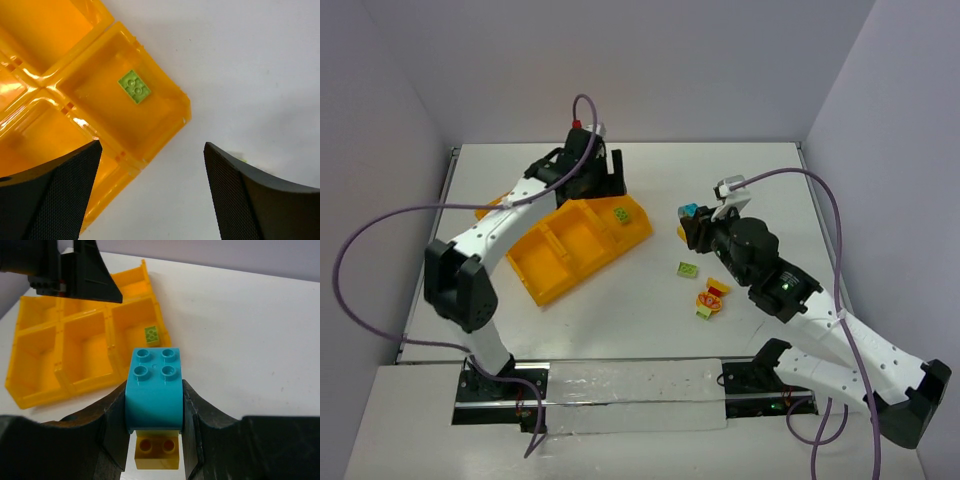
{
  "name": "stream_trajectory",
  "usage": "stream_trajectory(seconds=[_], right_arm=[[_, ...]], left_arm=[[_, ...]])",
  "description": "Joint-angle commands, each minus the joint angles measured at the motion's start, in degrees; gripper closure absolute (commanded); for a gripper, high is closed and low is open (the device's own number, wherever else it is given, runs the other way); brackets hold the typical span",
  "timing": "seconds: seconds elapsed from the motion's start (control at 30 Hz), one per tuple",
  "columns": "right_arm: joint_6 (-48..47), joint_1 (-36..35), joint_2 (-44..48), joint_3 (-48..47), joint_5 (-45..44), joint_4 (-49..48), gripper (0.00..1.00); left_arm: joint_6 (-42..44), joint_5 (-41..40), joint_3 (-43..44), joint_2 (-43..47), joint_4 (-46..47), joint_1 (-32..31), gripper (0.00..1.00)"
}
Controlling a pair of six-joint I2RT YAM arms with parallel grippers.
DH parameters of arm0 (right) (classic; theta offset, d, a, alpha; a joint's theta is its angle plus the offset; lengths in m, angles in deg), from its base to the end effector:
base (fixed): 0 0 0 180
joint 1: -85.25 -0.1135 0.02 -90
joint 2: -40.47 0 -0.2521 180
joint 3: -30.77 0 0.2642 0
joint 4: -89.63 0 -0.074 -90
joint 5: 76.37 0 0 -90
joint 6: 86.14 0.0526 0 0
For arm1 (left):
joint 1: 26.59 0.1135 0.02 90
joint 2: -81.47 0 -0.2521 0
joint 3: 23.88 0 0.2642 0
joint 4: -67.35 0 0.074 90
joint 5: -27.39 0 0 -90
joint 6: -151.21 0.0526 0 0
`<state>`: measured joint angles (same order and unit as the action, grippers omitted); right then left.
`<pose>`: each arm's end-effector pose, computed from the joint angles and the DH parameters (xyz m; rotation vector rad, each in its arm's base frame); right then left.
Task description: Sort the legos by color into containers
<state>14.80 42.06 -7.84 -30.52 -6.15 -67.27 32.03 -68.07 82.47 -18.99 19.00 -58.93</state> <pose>0.1809 0.1454 0.3394 -0.2385 1.7367 0.3915 0.3590 -0.2214 0.3032 0.0154 2.3478 -0.4326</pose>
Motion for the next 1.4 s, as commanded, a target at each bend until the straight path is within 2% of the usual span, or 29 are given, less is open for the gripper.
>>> stream_trajectory(seconds=[0.0,0.17,0.33,0.4,0.57,0.67,0.77,0.9,1.0,1.13,1.23,1.37], right_arm=[[1.96,1.07,-2.21,-5.44,8.29,-1.18,1.0],[3.28,2.47,-5.85,-10.03,18.0,-1.01,1.0],[6.36,6.3,-10.8,-16.7,34.94,-0.12,1.0],[7.19,7.49,-12.62,-18.93,39.2,0.05,1.0],[10.42,11.66,-15.17,-20.16,47.48,-2.11,1.0],[11.61,13.37,-16.33,-20.75,49.63,-2.37,1.0],[12.56,14.25,-17.29,-21.37,50.54,-2.78,1.0],[14.2,15.15,-19.25,-23.15,52.64,-2.42,1.0],[14.84,15.17,-20.43,-24.15,53.23,-2.21,1.0],[15.85,15.59,-20.25,-23.56,53.08,-3.89,1.0],[16.83,16.44,-21.0,-24.74,57.91,-4.11,1.0],[16.18,16.73,-20.69,-24.53,58.52,-4.12,1.0]], left_arm=[[1.17,15.36,-11.94,14.09,14.32,3.15,0.1],[-1.26,22.27,-21.75,23.2,24.91,5.96,0.06],[-1.45,22.09,-26.61,27.27,29.9,6.3,0.05],[-2.11,21.6,-28.69,28.7,32.26,6.41,0.05],[-0.26,20.21,-32.99,33.48,34.69,6.42,0.01],[-1.22,18.1,-35.17,36.32,38.02,6.7,0.01],[-1.4,17.8,-34.94,38.31,36.29,6.99,0.01],[0.16,26.15,-33.27,37.53,33.47,7.81,0.01],[-0.21,36.7,-33.45,36.58,33.84,8.52,0.01],[-3.99,48.16,-37.38,36.82,41.38,10.45,0.01],[-8.5,56.16,-40.55,36.73,50.16,11.74,0.01],[-12.53,60.97,-42.32,37.31,57.84,13.13,0.01]])
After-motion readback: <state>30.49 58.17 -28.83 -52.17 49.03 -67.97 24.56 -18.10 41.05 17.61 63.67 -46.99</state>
